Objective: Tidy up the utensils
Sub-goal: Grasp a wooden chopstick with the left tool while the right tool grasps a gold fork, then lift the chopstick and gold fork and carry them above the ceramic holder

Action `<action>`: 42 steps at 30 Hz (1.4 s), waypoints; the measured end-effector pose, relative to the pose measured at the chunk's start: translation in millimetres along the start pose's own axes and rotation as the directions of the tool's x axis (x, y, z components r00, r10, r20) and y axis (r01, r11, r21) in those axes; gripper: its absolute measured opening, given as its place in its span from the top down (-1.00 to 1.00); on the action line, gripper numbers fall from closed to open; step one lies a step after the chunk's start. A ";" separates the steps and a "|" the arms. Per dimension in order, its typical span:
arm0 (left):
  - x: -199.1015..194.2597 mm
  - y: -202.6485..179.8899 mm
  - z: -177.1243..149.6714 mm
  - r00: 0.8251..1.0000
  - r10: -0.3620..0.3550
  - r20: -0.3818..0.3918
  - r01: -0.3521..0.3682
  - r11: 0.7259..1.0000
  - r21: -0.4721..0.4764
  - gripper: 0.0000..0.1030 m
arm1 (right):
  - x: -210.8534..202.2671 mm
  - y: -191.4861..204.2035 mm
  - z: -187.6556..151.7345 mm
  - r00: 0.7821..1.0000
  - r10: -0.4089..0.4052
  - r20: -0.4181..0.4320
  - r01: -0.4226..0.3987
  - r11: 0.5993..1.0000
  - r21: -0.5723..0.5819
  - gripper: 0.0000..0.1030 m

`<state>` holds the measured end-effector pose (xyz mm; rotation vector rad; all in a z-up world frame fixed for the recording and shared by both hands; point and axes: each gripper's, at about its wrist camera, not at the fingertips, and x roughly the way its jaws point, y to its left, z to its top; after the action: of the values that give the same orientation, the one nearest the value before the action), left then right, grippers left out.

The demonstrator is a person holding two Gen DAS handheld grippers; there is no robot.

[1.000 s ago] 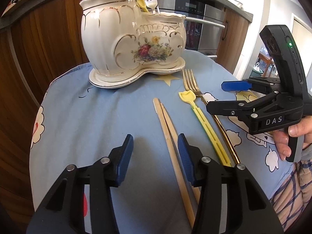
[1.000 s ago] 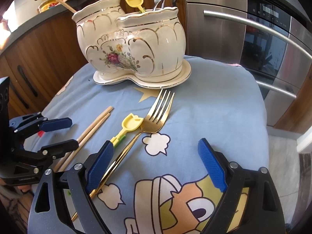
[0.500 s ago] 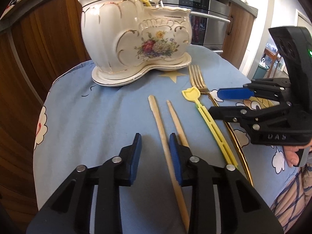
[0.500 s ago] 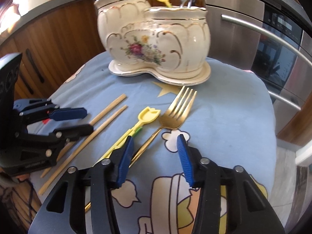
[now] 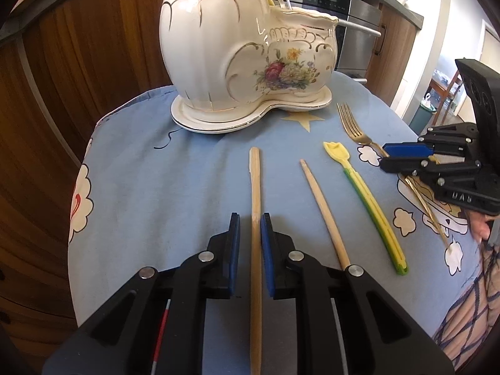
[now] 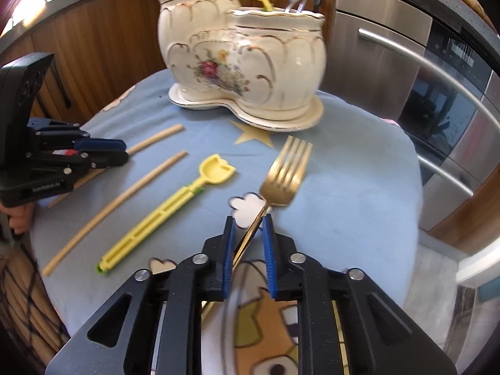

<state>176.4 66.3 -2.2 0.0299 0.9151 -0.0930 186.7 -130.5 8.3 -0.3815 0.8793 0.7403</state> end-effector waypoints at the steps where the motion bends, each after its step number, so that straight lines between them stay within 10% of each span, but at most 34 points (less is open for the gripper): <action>1: 0.7 -0.1 1.3 1.000 0.000 -0.007 0.000 1.000 0.007 0.71 | 0.7 -4.4 -0.5 1.000 -0.011 -0.003 0.011 1.000 -0.006 0.71; 21: 27.6 -8.9 52.4 0.943 -0.008 -0.334 0.093 0.967 0.238 0.62 | 9.4 -18.0 5.8 0.995 -0.099 -0.024 0.099 0.995 0.003 0.84; 33: 8.4 12.6 28.8 0.979 -0.051 -0.196 0.080 0.987 0.139 0.89 | -15.7 -32.5 10.2 0.992 -0.092 0.087 0.084 0.992 0.090 0.89; 42: -70.7 55.9 15.3 0.978 -0.064 0.199 0.065 0.998 0.000 0.89 | -55.5 -51.0 15.0 0.958 -0.048 0.284 -0.009 0.981 0.195 0.89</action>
<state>150.8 125.8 62.4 -0.0154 0.7159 -0.1508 208.6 -180.6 62.2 -0.1030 0.6639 0.6648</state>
